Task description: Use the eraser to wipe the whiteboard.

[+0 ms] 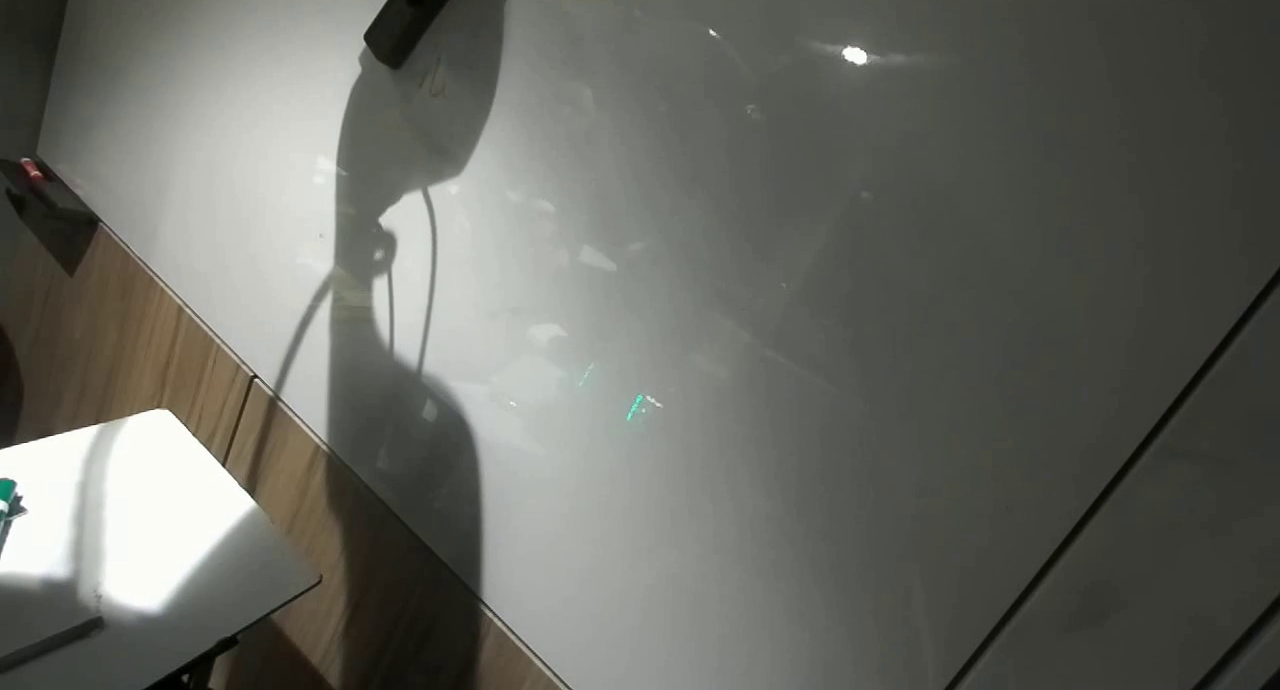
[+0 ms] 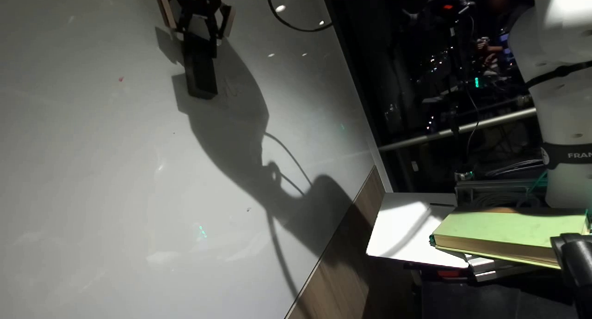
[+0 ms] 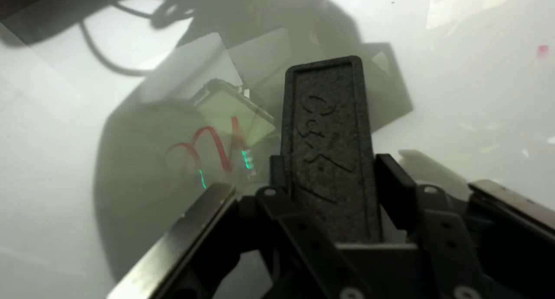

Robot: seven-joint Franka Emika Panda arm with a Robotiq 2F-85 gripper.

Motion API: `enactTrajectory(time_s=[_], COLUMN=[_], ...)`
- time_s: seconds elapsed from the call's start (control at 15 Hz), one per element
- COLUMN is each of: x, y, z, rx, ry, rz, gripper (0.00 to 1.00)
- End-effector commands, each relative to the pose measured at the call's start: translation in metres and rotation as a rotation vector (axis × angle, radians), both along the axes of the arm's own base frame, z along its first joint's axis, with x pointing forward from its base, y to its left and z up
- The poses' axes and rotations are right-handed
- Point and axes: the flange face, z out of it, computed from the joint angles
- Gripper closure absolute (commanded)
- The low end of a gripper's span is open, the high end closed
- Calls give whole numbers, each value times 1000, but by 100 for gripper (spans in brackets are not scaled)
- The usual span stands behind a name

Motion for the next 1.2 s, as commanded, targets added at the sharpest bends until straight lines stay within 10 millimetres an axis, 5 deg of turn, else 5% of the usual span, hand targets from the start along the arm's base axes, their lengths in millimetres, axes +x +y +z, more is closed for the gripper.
enactTrajectory(time_s=[0.0, 0.6, 1.13], x=[50, 59, 71], y=[-43, -92, -126], z=[-46, -59, -124], rx=[-67, -185, -246], ry=[-25, -7, 118], rz=[-39, -117, -153], gripper=[71, 71, 71])
